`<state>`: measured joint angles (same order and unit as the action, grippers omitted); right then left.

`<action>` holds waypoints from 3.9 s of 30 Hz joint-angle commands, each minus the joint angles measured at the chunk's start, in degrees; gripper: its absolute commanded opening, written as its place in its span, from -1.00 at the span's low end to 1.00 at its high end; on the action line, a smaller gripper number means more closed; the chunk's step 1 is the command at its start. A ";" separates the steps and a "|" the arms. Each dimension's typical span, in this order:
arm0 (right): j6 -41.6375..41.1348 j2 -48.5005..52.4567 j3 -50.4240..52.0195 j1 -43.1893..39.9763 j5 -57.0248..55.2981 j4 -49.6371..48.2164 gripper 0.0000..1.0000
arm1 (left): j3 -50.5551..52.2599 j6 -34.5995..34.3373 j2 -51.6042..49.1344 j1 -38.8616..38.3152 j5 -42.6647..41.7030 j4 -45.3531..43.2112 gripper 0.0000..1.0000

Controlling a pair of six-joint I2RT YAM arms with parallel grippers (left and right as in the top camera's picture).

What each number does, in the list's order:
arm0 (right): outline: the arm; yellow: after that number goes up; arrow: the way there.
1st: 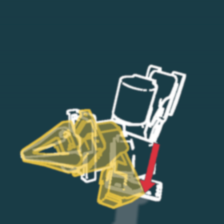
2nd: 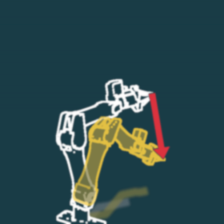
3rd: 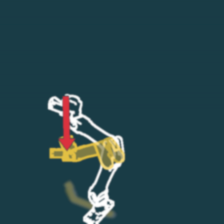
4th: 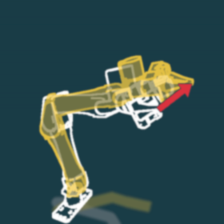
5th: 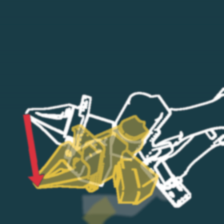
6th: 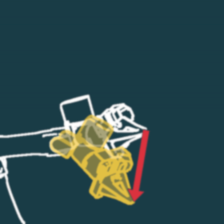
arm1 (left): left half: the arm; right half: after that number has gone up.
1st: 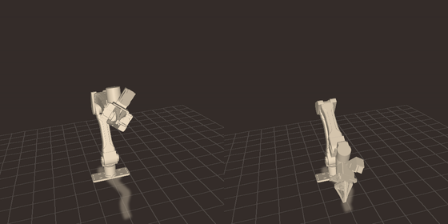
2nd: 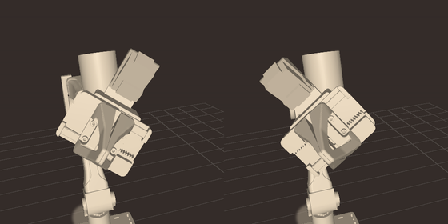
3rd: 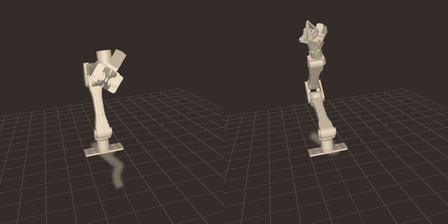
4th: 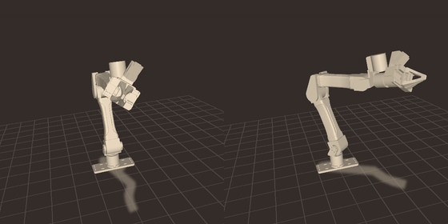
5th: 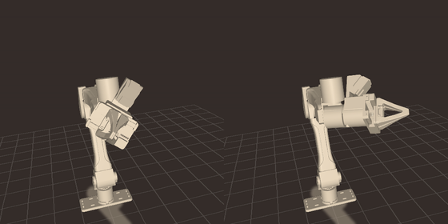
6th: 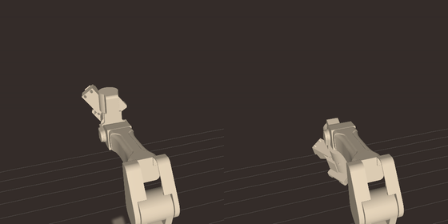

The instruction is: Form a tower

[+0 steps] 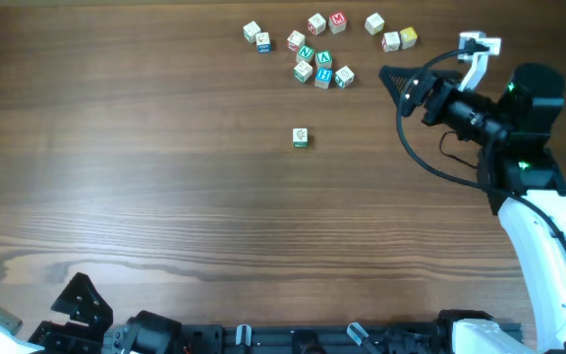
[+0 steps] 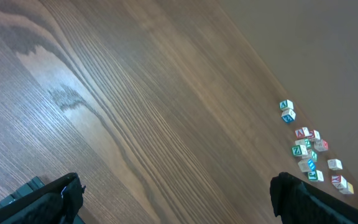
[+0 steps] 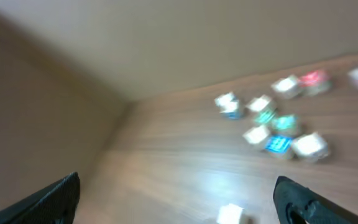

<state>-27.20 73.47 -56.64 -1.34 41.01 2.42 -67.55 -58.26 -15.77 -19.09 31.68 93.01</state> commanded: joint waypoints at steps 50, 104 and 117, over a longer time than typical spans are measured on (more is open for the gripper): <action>4.59 36.74 -33.97 17.66 -30.77 15.47 0.99 | 0.15 -0.92 0.28 0.35 0.76 -0.11 1.00; -0.50 48.22 -33.88 23.67 -41.86 -6.32 0.99 | 0.15 -0.92 0.28 0.37 0.76 -0.11 1.00; -0.85 53.77 -33.88 23.67 -41.97 -10.62 0.99 | 0.15 -0.92 0.28 0.37 0.76 -0.11 1.00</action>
<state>-27.86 124.64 -89.54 22.41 -0.08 -7.01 -67.55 -58.26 -15.77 -19.09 31.68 93.03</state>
